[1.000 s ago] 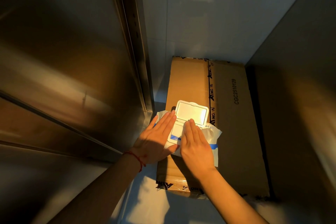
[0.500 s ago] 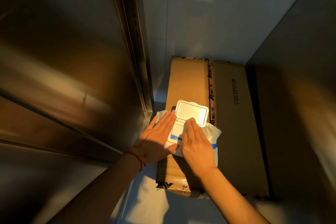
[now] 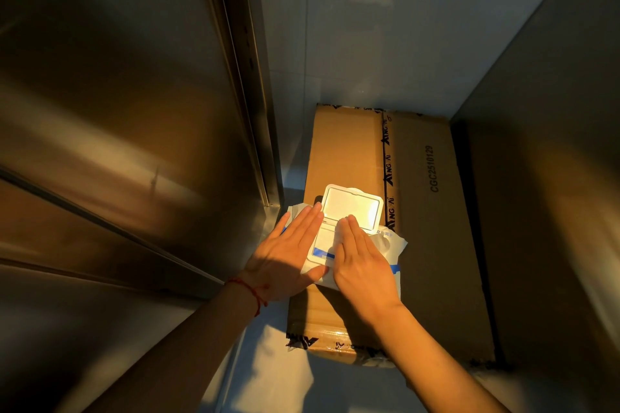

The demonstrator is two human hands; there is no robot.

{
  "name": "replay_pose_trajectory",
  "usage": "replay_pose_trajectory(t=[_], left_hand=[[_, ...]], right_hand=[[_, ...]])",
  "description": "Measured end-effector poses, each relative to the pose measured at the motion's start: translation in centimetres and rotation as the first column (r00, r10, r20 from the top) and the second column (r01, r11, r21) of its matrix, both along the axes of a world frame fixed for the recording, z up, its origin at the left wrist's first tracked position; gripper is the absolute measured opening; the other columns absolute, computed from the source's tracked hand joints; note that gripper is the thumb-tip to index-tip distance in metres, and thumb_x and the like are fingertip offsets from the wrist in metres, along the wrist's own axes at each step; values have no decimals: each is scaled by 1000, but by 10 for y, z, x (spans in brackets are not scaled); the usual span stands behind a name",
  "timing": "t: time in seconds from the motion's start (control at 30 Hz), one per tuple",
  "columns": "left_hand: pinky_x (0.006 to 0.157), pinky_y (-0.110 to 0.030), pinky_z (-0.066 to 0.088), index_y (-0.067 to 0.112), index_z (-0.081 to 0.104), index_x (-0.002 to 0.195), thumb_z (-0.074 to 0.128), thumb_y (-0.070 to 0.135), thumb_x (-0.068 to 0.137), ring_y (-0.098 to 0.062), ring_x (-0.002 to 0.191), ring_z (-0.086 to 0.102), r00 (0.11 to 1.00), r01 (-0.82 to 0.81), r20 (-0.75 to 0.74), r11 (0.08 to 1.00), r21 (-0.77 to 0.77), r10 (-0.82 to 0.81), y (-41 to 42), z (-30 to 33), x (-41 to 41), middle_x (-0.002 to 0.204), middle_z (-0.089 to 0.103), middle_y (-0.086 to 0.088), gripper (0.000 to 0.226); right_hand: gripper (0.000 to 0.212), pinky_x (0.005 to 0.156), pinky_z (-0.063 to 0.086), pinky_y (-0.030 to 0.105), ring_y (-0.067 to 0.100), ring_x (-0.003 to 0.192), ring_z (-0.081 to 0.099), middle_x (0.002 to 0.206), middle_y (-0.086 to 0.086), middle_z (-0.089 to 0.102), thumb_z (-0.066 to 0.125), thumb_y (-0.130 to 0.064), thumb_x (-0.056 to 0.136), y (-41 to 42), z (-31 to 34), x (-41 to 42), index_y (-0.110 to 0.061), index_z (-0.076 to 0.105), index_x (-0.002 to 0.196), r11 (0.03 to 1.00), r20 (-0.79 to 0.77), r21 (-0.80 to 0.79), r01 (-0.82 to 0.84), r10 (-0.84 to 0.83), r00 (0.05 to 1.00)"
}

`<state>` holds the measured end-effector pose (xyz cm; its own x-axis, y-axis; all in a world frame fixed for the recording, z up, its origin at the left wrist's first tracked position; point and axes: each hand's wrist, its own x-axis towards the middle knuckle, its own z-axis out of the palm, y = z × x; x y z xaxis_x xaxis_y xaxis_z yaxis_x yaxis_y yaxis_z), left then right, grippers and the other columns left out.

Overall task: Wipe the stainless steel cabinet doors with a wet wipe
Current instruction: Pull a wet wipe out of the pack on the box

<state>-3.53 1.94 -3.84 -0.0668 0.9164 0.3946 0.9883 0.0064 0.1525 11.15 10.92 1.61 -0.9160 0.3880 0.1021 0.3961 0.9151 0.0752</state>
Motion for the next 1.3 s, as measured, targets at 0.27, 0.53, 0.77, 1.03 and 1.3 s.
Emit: replay_pose_trajectory(t=[0.27,0.53,0.77,1.03,1.3], left_hand=[[103,-52,36,0,32,137,28,58,96,-31,128,44,1000,-14,22,999,-36,15,0,-2,0,138,47,-20,71],[103,-52,34,0,33,137,29,58,96,-30,130,41,999,-7,42,999,-31,9,0,-3,0,138,48,-20,71],[103,-50,37,0,35,136,31,57,96,-32,127,46,1000,-7,22,1000,-11,7,-1,-3,0,137,49,-20,70],[103,-53,35,0,35,136,30,56,97,-32,128,45,1000,-5,22,1000,12,5,0,-4,0,136,50,-21,69],[104,-50,35,1,35,136,31,56,97,-30,129,43,1000,-18,-26,1000,24,18,0,-8,0,136,49,-19,68]], right_hand=[[76,73,54,57,48,98,63,101,33,65,96,-4,20,-1,1,-1,14,70,89,999,34,-8,52,-52,998],[80,68,54,60,49,96,63,98,34,66,95,-1,14,-4,1,-1,14,70,89,992,72,-62,114,-109,991],[81,73,53,59,46,101,63,106,30,66,96,-5,21,-6,1,0,10,70,96,995,49,-55,80,-77,996],[76,81,51,52,43,105,62,108,28,66,97,-11,23,-6,12,-7,6,73,93,991,134,-93,92,-80,988],[71,79,52,47,40,98,66,100,26,69,97,-16,19,-5,12,-6,5,75,83,998,144,-31,57,-52,988]])
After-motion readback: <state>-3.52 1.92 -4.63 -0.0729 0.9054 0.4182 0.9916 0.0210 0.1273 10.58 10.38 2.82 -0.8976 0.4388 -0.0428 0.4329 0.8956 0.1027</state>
